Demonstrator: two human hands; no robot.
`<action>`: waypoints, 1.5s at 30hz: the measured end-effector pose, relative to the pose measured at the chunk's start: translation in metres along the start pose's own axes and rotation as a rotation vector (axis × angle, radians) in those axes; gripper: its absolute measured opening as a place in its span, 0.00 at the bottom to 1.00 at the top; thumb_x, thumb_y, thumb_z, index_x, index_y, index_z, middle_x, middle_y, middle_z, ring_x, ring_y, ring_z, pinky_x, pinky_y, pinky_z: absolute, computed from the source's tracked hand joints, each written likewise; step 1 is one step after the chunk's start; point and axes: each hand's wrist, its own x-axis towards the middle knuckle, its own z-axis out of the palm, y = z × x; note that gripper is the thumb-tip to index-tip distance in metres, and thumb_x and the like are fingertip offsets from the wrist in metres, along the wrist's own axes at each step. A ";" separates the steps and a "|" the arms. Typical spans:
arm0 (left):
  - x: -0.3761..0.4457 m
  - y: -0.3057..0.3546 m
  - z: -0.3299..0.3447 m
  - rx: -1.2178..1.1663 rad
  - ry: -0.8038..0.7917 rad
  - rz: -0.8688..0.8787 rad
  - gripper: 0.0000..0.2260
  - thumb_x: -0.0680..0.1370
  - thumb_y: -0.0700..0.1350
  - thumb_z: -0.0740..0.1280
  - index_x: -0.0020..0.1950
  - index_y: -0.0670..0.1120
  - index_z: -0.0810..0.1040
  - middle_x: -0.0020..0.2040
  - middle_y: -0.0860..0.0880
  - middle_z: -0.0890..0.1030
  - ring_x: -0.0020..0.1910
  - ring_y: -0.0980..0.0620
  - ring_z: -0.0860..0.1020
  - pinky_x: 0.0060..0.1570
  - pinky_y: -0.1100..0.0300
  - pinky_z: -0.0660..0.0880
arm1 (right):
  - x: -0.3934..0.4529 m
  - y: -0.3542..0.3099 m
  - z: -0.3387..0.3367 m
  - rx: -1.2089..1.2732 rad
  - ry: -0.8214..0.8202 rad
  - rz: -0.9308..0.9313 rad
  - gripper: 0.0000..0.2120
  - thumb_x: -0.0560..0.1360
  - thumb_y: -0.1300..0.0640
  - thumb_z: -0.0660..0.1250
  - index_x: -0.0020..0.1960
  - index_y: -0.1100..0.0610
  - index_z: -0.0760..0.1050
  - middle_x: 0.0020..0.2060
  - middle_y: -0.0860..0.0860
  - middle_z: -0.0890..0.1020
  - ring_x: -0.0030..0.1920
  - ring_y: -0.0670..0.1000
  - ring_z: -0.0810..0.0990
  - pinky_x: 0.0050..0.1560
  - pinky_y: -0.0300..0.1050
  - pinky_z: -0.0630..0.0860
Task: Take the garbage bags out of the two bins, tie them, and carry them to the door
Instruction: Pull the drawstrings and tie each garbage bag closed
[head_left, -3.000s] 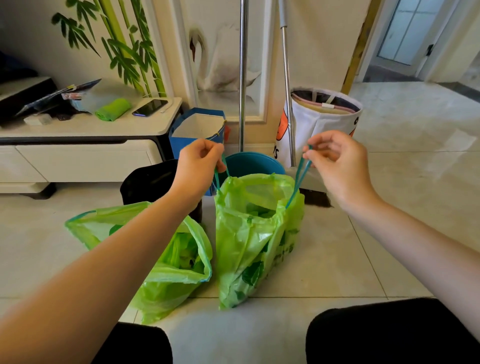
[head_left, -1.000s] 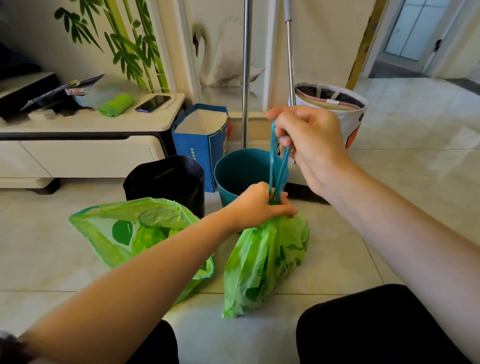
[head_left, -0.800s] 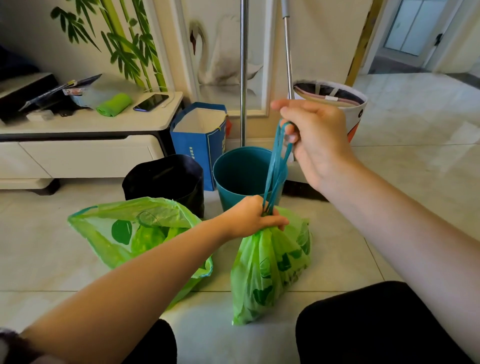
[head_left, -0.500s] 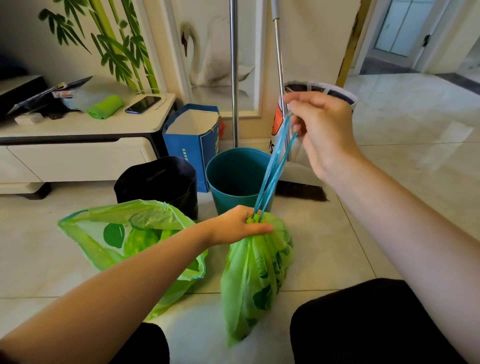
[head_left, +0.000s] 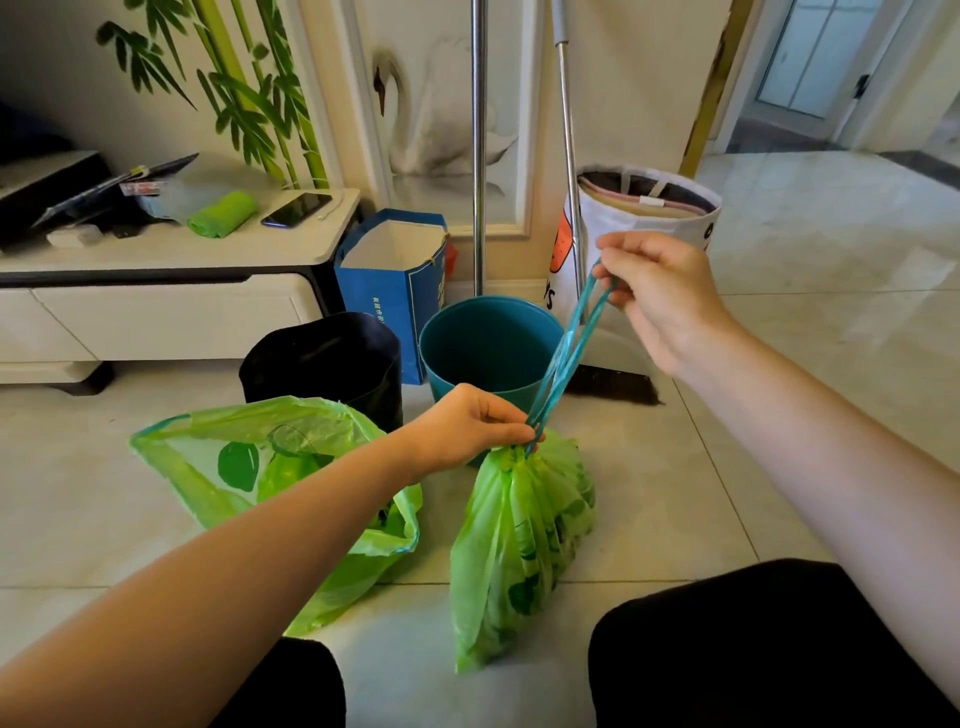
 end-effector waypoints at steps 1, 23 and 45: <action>0.000 -0.002 0.000 0.004 0.025 -0.017 0.06 0.75 0.40 0.70 0.49 0.40 0.86 0.50 0.43 0.86 0.52 0.49 0.83 0.57 0.56 0.77 | 0.001 0.003 -0.001 -0.036 -0.021 0.011 0.08 0.77 0.64 0.63 0.53 0.60 0.79 0.39 0.51 0.81 0.42 0.47 0.79 0.49 0.43 0.77; 0.003 -0.018 -0.009 -0.166 0.280 -0.205 0.06 0.75 0.43 0.71 0.39 0.49 0.85 0.40 0.47 0.84 0.37 0.54 0.78 0.37 0.65 0.76 | -0.035 0.075 0.033 -0.323 -0.493 0.385 0.05 0.73 0.61 0.70 0.49 0.57 0.80 0.40 0.53 0.82 0.37 0.47 0.80 0.37 0.37 0.79; 0.002 -0.016 -0.023 0.068 0.193 -0.148 0.07 0.75 0.42 0.70 0.45 0.40 0.86 0.41 0.41 0.82 0.39 0.50 0.75 0.43 0.58 0.75 | -0.036 0.065 0.034 -0.516 -0.460 -0.004 0.06 0.73 0.55 0.68 0.41 0.57 0.81 0.35 0.53 0.85 0.37 0.51 0.84 0.40 0.44 0.80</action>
